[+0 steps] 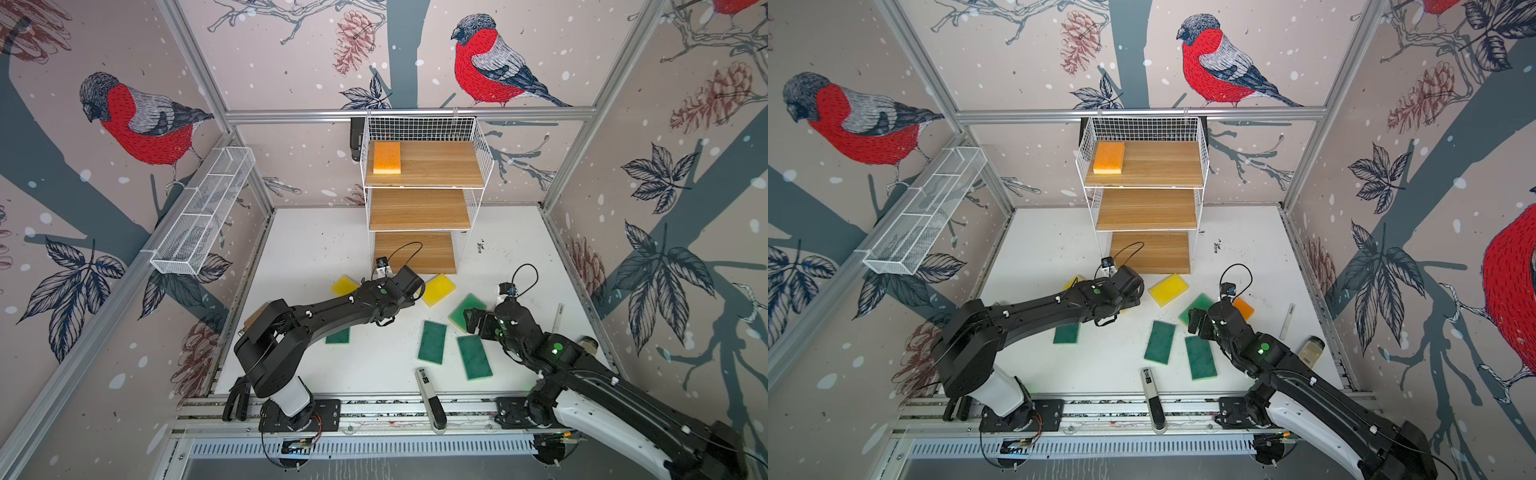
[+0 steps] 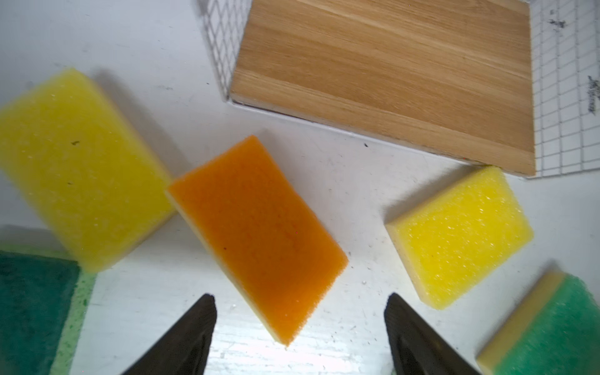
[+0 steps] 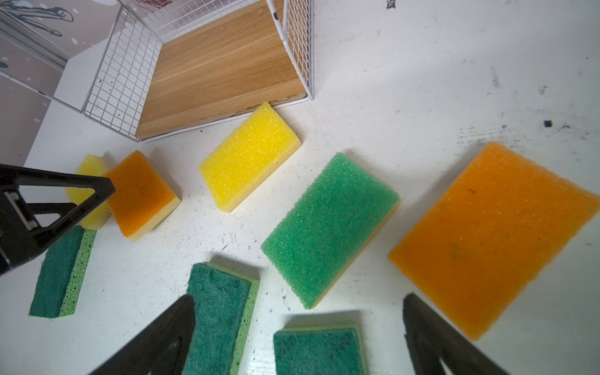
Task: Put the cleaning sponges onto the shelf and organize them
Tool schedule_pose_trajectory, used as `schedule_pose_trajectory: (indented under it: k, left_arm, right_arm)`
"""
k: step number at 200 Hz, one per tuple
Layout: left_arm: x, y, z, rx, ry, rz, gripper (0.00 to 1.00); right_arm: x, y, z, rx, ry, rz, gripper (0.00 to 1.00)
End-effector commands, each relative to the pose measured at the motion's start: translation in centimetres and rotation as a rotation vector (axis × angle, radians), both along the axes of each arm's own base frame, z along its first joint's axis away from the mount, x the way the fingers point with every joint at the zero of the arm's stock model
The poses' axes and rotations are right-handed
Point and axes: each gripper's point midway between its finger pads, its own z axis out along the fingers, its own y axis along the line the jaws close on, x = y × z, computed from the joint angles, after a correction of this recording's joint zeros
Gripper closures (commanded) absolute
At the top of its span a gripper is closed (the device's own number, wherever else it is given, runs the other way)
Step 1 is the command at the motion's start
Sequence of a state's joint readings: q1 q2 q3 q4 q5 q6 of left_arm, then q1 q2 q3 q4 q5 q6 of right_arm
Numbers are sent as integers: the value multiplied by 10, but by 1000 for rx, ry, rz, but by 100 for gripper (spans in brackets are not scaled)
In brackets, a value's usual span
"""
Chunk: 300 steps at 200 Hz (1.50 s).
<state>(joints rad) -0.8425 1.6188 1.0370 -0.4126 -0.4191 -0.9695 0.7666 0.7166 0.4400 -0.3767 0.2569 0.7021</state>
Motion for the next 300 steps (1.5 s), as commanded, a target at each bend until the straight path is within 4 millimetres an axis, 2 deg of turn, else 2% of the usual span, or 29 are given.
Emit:
schedule_pose_trajectory:
  k: [1,35,67,105,109,156,226,267,300]
  left_arm:
    - [3,18,-1,28,4,9,18]
    - [13,18,1,28,-17,-31,18]
    - [16,20,-12,54,12,-41,18]
    - [12,18,-19,28,36,-20,18]
    - [7,22,-26,33,50,-18,18]
    - [5,20,-44,17,66,-8,19]
    - [15,14,-41,-42,10,36,24]
    - [20,3,-49,-37,26,-6,36]
    - [21,5,-49,-35,14,-2,44]
  right_arm:
    - [3,-1,4,-18,-22,1,1]
    - [4,-1,3,-19,-25,2,0]
    - [5,0,3,-22,-22,1,0]
    - [4,-2,1,-28,-18,-2,0]
    - [4,-2,1,-29,-18,-1,1]
    - [4,-2,-1,-32,-13,0,1]
    - [3,-3,0,-27,-19,-4,0]
    - [2,-3,0,-21,-20,-3,1]
    - [2,-4,1,-15,-20,-7,1]
